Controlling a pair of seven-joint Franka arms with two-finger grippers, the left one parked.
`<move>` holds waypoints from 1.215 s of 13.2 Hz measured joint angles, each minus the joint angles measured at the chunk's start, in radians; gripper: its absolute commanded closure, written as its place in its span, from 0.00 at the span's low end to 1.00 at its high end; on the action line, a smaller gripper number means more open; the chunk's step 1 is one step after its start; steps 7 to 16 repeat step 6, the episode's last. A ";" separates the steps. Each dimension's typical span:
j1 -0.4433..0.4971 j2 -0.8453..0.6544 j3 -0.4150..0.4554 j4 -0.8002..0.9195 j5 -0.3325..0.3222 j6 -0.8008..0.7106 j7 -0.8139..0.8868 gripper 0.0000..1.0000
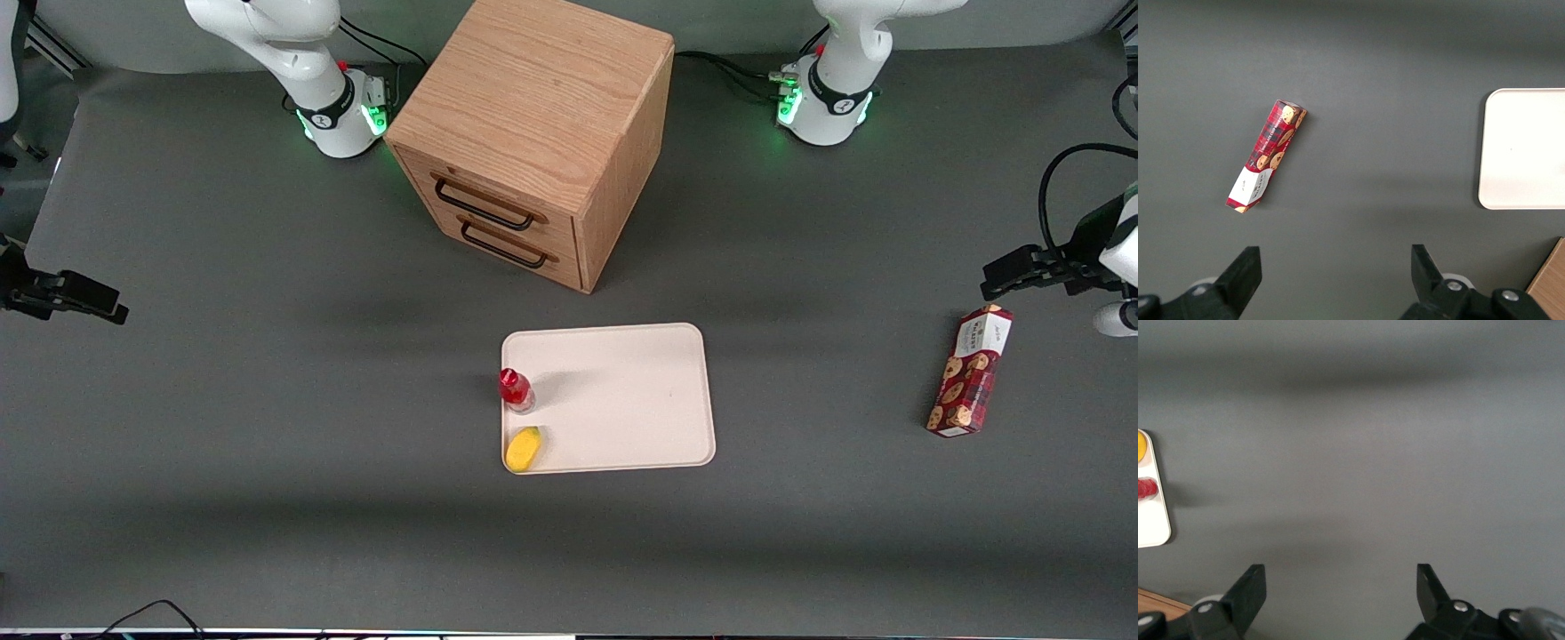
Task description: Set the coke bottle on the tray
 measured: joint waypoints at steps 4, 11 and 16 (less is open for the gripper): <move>0.009 -0.077 0.002 -0.127 0.011 0.035 -0.009 0.00; 0.014 -0.100 0.009 -0.166 0.016 0.042 -0.009 0.00; 0.014 -0.100 0.009 -0.166 0.016 0.042 -0.009 0.00</move>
